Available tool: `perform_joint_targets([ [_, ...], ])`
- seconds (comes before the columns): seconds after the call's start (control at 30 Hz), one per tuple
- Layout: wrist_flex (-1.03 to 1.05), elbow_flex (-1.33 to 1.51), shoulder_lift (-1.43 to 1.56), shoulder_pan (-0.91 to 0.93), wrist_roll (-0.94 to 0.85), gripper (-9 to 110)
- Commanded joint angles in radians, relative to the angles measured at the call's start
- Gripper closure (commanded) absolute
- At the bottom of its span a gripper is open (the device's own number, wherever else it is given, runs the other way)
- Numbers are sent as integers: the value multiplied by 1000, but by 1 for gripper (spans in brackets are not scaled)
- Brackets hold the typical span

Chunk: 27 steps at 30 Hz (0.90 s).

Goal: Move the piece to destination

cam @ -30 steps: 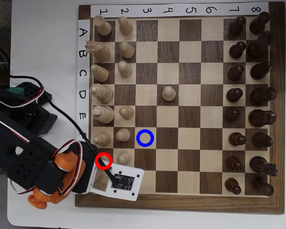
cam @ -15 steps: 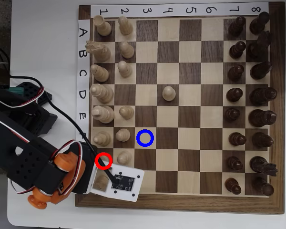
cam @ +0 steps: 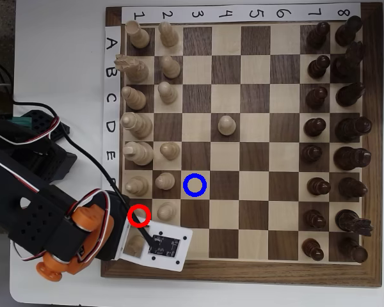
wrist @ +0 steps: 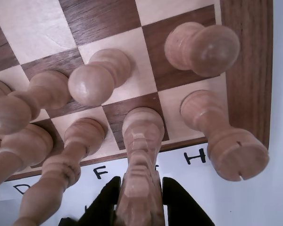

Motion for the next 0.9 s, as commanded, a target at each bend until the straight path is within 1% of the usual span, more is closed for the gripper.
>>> perform_joint_targets([
  [0.0, 9, -14, -2, 9, 3, 94],
  [0.37, 20, -25, -9, 15, 11, 101],
  [0.87, 18, -54, -8, 14, 11, 101],
])
